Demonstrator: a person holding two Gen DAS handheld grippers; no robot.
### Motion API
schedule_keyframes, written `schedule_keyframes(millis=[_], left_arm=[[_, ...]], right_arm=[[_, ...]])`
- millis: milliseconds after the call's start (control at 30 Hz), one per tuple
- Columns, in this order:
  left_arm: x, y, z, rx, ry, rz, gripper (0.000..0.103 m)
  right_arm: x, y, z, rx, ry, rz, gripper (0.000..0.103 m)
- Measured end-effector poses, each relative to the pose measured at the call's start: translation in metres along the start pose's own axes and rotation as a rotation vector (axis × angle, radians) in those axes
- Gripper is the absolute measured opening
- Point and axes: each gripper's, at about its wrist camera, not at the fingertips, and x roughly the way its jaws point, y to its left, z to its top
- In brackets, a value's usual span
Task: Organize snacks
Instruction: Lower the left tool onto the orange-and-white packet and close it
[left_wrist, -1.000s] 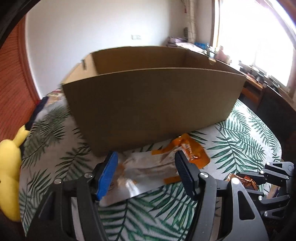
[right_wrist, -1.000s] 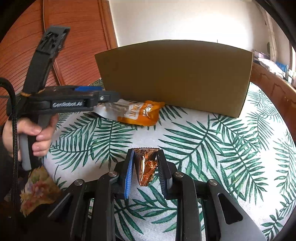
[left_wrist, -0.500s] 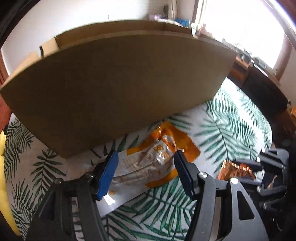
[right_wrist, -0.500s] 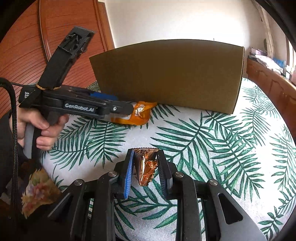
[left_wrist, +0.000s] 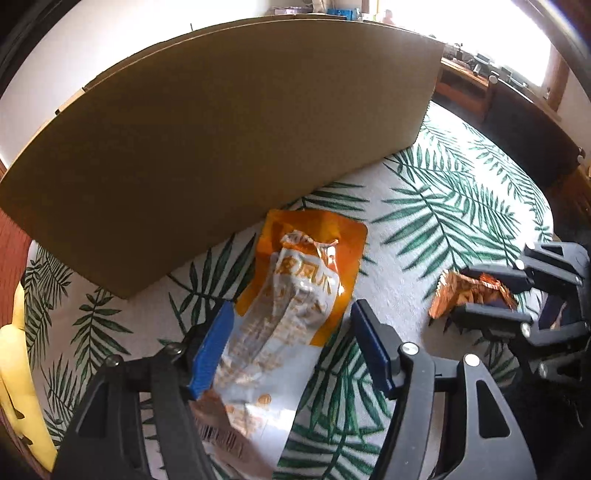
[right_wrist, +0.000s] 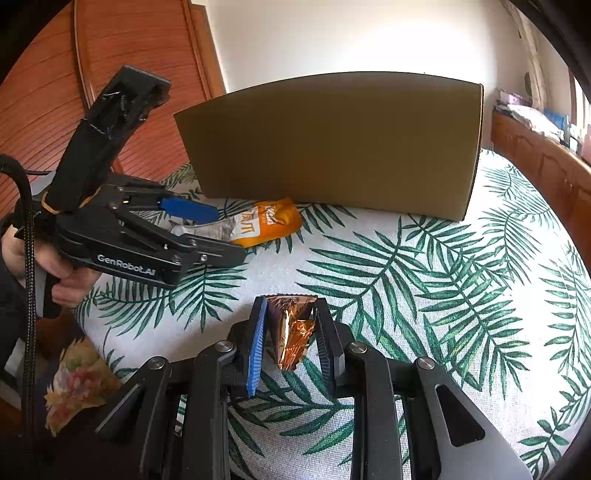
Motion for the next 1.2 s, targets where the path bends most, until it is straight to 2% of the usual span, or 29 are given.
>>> schedule_keyframes(millis=[467,567,600,667,800,1000,1200], left_arm=[[0.024,-0.006,0.029,-0.052,-0.004,-0.019,0.075],[0.029,-0.01,0.035,-0.048,-0.004,-0.031,0.07],[0.029,-0.011,0.036,-0.043,-0.01,-0.032,0.064],[0.028,-0.013,0.031,-0.033,-0.013,-0.034,0.057],[0.021,-0.026,0.025,0.019,-0.031,0.026,0.044],[0.014,-0.021,0.017,-0.021,-0.072,0.033,0.036],[0.0,-0.01,0.009,-0.068,-0.124,0.026,0.033]], right_arm=[[-0.003,-0.002,-0.006,0.005,-0.003,-0.007,0.024],[-0.004,-0.002,-0.006,0.006,-0.003,-0.006,0.024],[-0.004,-0.003,-0.007,0.007,-0.003,-0.005,0.024],[-0.004,-0.002,-0.006,0.005,-0.003,-0.006,0.024],[-0.003,-0.002,-0.006,0.005,-0.003,-0.009,0.024],[-0.003,0.0,-0.006,0.004,-0.002,-0.011,0.024],[-0.002,0.001,-0.007,0.003,-0.002,-0.011,0.024]])
